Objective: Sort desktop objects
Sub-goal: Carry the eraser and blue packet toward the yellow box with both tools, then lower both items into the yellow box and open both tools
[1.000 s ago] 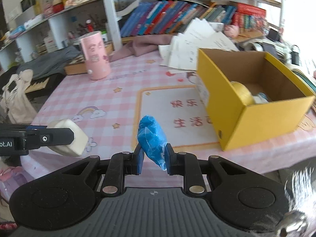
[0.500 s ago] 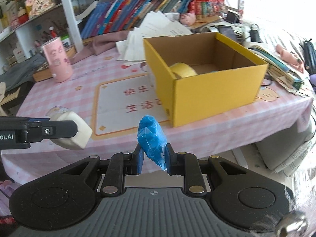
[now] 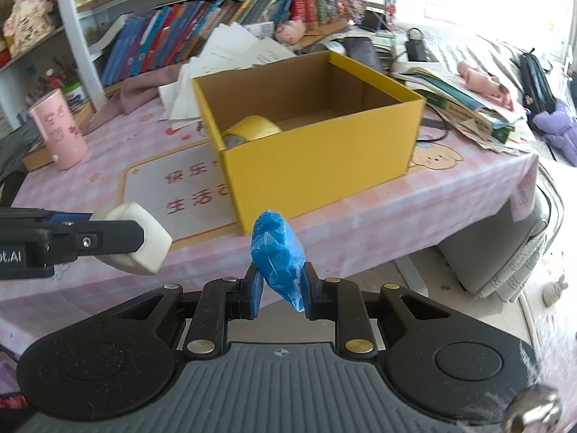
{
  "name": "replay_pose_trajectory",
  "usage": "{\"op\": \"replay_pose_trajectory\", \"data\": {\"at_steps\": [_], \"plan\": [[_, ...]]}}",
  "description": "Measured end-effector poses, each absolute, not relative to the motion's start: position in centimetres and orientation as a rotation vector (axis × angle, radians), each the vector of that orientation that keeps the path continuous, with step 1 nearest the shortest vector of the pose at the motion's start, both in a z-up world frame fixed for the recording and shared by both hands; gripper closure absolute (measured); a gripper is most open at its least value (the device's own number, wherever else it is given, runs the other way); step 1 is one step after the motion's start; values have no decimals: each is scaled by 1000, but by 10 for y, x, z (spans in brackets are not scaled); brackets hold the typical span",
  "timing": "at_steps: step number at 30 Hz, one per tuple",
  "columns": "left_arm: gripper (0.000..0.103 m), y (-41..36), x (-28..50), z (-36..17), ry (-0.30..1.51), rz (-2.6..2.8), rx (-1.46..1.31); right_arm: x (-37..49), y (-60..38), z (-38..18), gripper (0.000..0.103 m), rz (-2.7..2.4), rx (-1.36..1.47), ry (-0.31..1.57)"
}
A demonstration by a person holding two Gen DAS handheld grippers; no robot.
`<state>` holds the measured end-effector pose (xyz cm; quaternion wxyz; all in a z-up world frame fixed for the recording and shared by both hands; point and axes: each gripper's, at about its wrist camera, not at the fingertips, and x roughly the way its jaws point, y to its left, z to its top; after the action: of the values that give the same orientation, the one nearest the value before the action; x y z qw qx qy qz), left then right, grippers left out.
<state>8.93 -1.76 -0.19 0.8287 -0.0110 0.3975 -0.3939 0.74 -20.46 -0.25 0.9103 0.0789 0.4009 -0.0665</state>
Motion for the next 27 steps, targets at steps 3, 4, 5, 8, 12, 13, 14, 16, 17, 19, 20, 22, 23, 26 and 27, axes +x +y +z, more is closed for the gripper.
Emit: {"op": "replay_pose_trajectory", "data": {"at_steps": [3, 4, 5, 8, 12, 13, 14, 16, 17, 19, 20, 22, 23, 26, 27], "plan": [[64, -29, 89, 3, 813, -859, 8, 10, -215, -2, 83, -151, 169, 820], [64, -32, 89, 5, 799, -865, 17, 11, -217, -2, 83, -153, 168, 815], [64, -36, 89, 7, 783, -869, 25, 12, -220, -1, 83, -155, 165, 807], [65, -45, 92, 14, 741, -875, 40, 16, -228, 3, 83, -160, 155, 771], [65, -56, 103, 23, 696, -864, 38, 27, -238, 11, 83, -163, 123, 708], [65, -59, 106, 25, 685, -859, 34, 31, -240, 13, 83, -160, 111, 690], [65, -62, 110, 28, 674, -855, 31, 35, -243, 15, 83, -155, 98, 672], [65, -69, 117, 32, 648, -844, 26, 45, -248, 19, 83, -138, 72, 635], [65, -73, 121, 33, 638, -838, 24, 51, -251, 21, 83, -128, 60, 621], [65, -82, 132, 35, 629, -820, 26, 65, -258, 25, 83, -105, 42, 600], [65, -86, 138, 37, 626, -810, 26, 73, -262, 26, 83, -92, 38, 591], [65, -96, 150, 38, 620, -783, 31, 90, -269, 28, 83, -62, 25, 576], [65, -100, 155, 39, 619, -770, 35, 100, -273, 27, 83, -43, 15, 574], [65, -113, 175, 38, 633, -718, 54, 129, -280, 19, 83, 15, -23, 609], [65, -118, 181, 36, 647, -700, 61, 137, -281, 15, 83, 33, -38, 625]]}}
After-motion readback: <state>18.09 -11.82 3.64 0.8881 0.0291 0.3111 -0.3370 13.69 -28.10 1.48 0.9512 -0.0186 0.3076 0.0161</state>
